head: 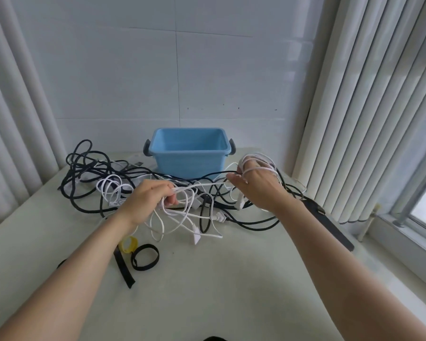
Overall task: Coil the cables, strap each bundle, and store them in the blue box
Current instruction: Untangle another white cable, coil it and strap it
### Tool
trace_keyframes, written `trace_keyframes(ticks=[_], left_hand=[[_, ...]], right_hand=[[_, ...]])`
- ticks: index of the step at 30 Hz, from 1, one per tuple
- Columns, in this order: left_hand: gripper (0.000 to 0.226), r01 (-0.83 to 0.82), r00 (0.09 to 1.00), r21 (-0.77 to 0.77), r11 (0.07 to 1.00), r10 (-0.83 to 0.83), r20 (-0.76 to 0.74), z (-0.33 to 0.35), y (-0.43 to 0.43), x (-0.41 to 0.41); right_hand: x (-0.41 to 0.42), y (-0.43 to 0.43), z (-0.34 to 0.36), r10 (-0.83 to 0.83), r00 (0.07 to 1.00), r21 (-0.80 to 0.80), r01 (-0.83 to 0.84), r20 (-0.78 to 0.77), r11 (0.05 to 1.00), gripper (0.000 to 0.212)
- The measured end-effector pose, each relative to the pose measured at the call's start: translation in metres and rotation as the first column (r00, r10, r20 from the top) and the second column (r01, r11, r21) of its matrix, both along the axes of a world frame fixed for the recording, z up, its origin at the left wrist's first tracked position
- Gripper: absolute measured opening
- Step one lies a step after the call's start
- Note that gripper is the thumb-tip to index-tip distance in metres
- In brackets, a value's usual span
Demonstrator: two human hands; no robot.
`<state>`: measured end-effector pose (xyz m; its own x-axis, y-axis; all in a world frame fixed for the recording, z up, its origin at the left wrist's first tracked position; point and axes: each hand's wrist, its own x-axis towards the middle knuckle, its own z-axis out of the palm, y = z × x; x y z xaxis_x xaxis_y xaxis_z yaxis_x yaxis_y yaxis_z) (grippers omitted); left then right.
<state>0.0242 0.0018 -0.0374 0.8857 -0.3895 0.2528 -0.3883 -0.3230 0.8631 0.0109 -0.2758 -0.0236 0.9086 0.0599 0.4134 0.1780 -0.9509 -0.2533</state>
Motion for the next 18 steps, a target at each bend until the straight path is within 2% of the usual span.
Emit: trace_keyframes(ticks=[2,4,8,10,13,16,18], left_hand=[[0.033,-0.033,0.999,-0.075,0.997,0.033,-0.009,0.001,0.002,0.002],[0.033,-0.098,0.995,-0.160,0.982,0.093,-0.039,0.001,0.004,0.004],[0.033,-0.221,0.975,-0.263,0.939,0.217,-0.045,0.004,0.004,0.005],[0.031,-0.248,0.969,-0.276,0.929,0.243,-0.052,0.004,0.004,0.007],[0.026,-0.249,0.968,-0.252,0.935,0.249,-0.029,0.002,0.005,0.008],[0.019,-0.201,0.977,-0.202,0.958,0.211,0.026,0.000,0.002,0.006],[0.016,-0.170,0.983,-0.137,0.976,0.178,0.046,-0.003,-0.002,0.006]], right_hand=[[0.001,0.000,0.003,0.046,0.997,0.045,-0.043,-0.054,0.998,0.029],[-0.003,0.003,0.006,0.155,0.976,0.194,-0.125,-0.151,0.973,0.029],[-0.015,0.017,0.015,0.428,0.843,0.548,-0.200,-0.325,0.812,0.046],[-0.018,0.024,0.019,0.589,0.721,0.688,-0.216,-0.366,0.692,0.057],[-0.024,0.027,0.022,0.784,0.522,0.836,-0.216,-0.337,0.504,0.064],[-0.030,0.028,0.028,0.898,0.376,0.929,-0.192,-0.226,0.315,0.061],[-0.032,0.031,0.031,0.949,0.305,0.984,-0.124,-0.085,0.128,0.058]])
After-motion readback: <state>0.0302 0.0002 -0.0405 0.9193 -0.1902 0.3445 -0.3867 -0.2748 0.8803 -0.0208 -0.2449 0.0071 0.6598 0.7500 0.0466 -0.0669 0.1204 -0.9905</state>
